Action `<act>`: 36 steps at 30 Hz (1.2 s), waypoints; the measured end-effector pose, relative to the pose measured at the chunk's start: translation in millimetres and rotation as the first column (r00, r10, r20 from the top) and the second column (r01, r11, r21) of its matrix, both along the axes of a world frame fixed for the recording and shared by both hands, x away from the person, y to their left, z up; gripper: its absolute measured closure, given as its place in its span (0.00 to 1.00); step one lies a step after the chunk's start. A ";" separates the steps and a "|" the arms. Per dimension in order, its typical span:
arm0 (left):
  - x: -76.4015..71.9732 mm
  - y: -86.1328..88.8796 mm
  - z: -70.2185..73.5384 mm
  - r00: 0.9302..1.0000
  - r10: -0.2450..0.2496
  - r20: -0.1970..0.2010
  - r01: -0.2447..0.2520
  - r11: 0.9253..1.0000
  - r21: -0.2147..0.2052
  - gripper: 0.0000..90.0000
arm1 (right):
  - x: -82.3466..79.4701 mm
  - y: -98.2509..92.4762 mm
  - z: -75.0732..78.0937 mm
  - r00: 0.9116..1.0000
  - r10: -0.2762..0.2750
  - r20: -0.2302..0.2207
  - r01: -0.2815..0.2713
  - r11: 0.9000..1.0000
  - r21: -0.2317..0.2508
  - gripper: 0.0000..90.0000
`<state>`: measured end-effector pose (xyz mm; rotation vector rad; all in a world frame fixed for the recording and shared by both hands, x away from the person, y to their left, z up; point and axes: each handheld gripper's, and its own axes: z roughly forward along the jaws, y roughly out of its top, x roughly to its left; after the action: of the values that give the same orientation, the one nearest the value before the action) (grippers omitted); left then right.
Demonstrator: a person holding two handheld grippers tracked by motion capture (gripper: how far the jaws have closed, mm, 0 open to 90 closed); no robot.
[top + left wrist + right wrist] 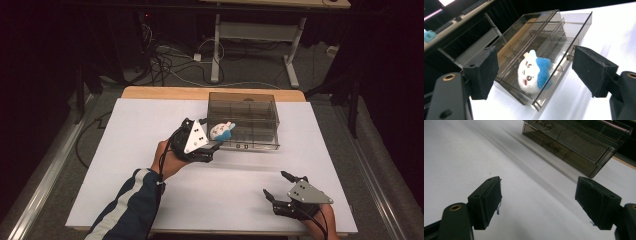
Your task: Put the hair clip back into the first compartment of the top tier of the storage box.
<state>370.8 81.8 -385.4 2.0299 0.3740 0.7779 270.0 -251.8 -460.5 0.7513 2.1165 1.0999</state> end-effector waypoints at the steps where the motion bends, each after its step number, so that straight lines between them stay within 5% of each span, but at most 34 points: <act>1: -1.4 0.8 0.1 1.000 -0.003 0.000 0.003 1.000 -0.005 0.23 | 0.0 0.0 0.0 1.000 0.000 0.000 0.000 1.000 0.000 0.24; 36: -38.8 10.4 -16.9 0.998 -0.037 0.055 0.037 0.999 -0.004 0.23 | -4.8 6.7 -0.6 0.999 0.033 0.006 -0.033 0.999 -0.019 0.24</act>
<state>331.9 92.2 -402.3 2.0005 0.3062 0.8075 265.2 -245.2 -461.1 0.7058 2.1378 1.0964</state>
